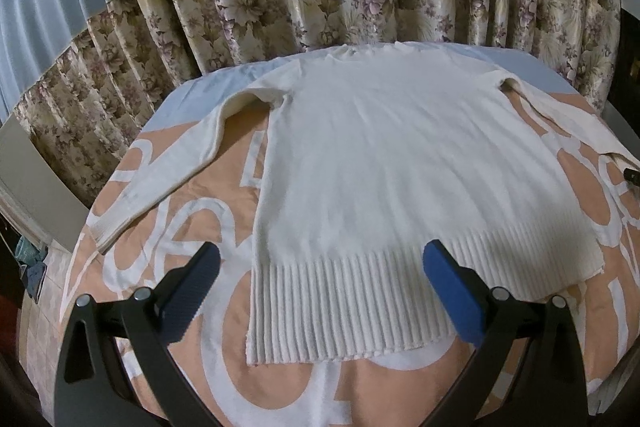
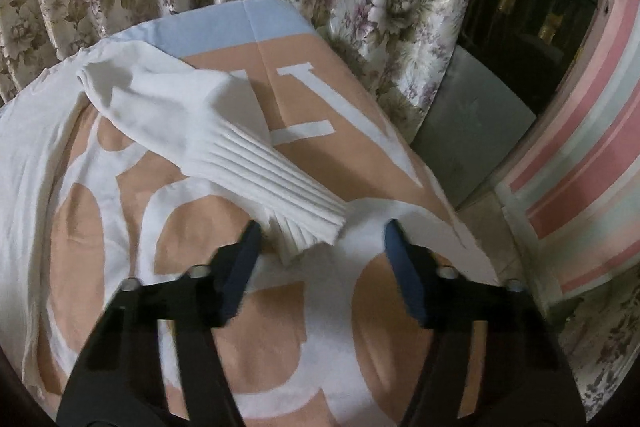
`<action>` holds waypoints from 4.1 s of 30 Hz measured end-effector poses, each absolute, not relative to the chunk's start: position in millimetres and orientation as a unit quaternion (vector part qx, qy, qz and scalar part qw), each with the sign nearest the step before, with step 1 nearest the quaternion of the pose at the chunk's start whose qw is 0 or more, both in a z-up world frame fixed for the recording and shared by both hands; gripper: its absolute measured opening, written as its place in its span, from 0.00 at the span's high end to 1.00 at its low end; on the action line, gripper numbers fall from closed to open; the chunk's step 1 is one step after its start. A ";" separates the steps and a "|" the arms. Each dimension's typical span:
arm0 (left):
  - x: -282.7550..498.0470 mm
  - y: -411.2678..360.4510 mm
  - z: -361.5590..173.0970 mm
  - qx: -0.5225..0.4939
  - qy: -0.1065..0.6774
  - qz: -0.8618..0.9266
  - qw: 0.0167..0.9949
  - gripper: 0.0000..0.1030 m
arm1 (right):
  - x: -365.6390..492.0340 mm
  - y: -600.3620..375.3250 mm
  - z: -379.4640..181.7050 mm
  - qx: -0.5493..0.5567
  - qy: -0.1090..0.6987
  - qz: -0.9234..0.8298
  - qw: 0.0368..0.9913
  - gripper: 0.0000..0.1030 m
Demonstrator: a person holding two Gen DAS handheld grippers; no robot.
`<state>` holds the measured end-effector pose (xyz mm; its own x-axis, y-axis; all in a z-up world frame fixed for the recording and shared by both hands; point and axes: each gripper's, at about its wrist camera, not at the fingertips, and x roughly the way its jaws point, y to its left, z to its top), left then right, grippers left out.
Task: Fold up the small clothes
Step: 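Move the right tool to the sweater's sleeve cuff and grasp it, then carry the held cuff with the right tool across the sweater body toward the collar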
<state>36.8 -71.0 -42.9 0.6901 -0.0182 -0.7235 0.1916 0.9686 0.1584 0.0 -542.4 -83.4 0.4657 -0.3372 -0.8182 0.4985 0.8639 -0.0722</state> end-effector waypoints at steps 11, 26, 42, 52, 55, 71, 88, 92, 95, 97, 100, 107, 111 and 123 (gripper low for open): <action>34.9 -70.2 -46.6 0.106 0.393 -0.058 0.912 0.01 | -13.2 -563.8 -63.4 0.049 0.427 -0.326 0.842 0.45; 31.8 -75.3 -45.3 0.109 0.390 -0.058 0.912 0.01 | -23.7 -563.9 -59.0 0.210 0.393 -0.253 0.859 0.45; 53.5 -67.8 -49.9 0.111 0.384 -0.043 0.916 0.01 | 7.3 -565.7 -72.5 0.157 0.424 -0.254 0.855 0.85; 89.2 -58.0 -41.3 0.099 0.368 -0.031 0.924 0.01 | 13.6 -542.7 -55.1 0.072 0.419 -0.273 0.863 0.86; 101.9 -56.5 -36.4 0.101 0.358 -0.026 0.928 0.02 | 17.5 -532.9 -46.8 0.044 0.414 -0.278 0.865 0.86; 174.1 -36.8 -37.6 0.081 0.344 -0.004 0.936 0.02 | 98.5 -462.3 -0.2 -0.007 0.395 -0.231 0.889 0.92; 221.3 -3.2 -53.7 0.079 0.343 0.059 0.934 0.02 | 228.6 -324.3 9.2 -0.035 0.389 -0.120 0.913 0.99; 216.8 -7.0 -56.2 0.084 0.344 0.053 0.934 0.02 | 233.5 -320.6 6.3 -0.011 0.388 -0.124 0.913 0.99; 212.2 -10.6 -57.9 0.086 0.343 0.047 0.934 0.02 | 223.3 -336.6 -7.7 -0.013 0.403 -0.140 0.904 0.99; 210.2 -14.7 -60.1 0.086 0.344 0.043 0.934 0.02 | 206.6 -357.7 -13.4 -0.022 0.402 -0.180 0.898 0.96; 206.8 -20.9 -62.2 0.085 0.344 0.037 0.934 0.01 | 174.0 -397.9 -26.5 -0.019 0.403 -0.232 0.885 0.42; 203.6 -36.3 -62.6 0.090 0.341 0.026 0.935 0.01 | 126.7 -452.5 -61.3 -0.006 0.446 -0.244 0.861 0.44; 202.2 -43.4 -64.3 0.094 0.341 0.021 0.935 0.01 | 122.6 -458.2 -73.1 0.001 0.462 -0.222 0.859 0.46; 204.8 -44.5 -68.5 0.100 0.343 0.024 0.934 0.01 | 138.6 -452.9 -40.0 0.021 0.418 -0.214 0.883 0.89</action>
